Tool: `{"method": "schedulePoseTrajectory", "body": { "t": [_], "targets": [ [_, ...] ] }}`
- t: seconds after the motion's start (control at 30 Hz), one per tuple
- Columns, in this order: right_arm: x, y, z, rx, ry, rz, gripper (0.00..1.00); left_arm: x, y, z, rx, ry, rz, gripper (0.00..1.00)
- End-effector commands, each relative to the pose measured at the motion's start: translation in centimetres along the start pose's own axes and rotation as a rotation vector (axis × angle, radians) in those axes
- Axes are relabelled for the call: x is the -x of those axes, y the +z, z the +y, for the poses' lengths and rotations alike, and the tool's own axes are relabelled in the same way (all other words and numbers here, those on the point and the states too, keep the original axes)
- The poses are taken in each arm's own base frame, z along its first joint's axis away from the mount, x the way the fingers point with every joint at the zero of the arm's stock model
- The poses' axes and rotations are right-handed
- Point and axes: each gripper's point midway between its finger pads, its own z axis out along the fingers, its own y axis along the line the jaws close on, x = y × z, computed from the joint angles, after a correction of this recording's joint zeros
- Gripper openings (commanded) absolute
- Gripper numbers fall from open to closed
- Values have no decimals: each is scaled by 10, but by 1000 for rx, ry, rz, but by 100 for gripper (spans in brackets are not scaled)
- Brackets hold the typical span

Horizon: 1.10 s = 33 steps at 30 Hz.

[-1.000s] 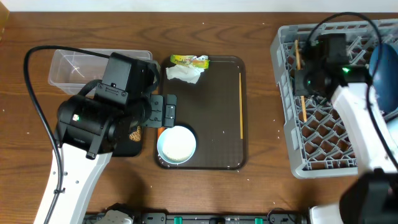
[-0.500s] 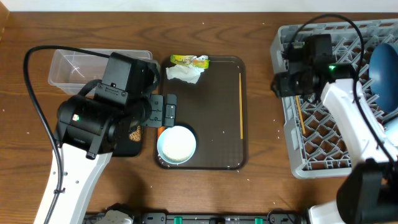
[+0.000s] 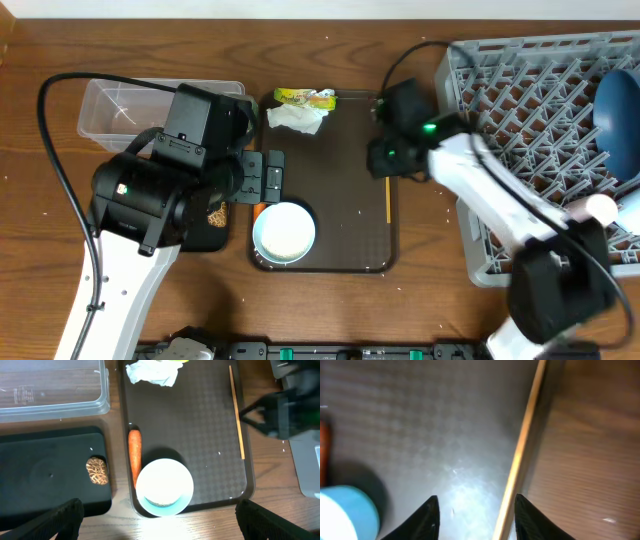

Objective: Sort waste into correct bins and load items into the dishwasher rack
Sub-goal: 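Lower the right gripper onto the chopsticks and grasp them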

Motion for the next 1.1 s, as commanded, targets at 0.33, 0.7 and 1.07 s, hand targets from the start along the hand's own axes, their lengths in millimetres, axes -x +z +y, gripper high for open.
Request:
{"method": "schedulePoseTrajectory", "body": {
  "t": [0.33, 0.7, 1.07],
  "targets": [
    [-9, 65, -23, -139, 209, 41, 33, 4, -2, 3, 14, -5, -15, 98],
    [-18, 80, -29, -163, 203, 80, 33, 4, -2, 3, 14, -5, -15, 98],
    [0, 49, -14, -79, 52, 23, 45, 4, -2, 3, 14, -5, -15, 98]
  ]
}}
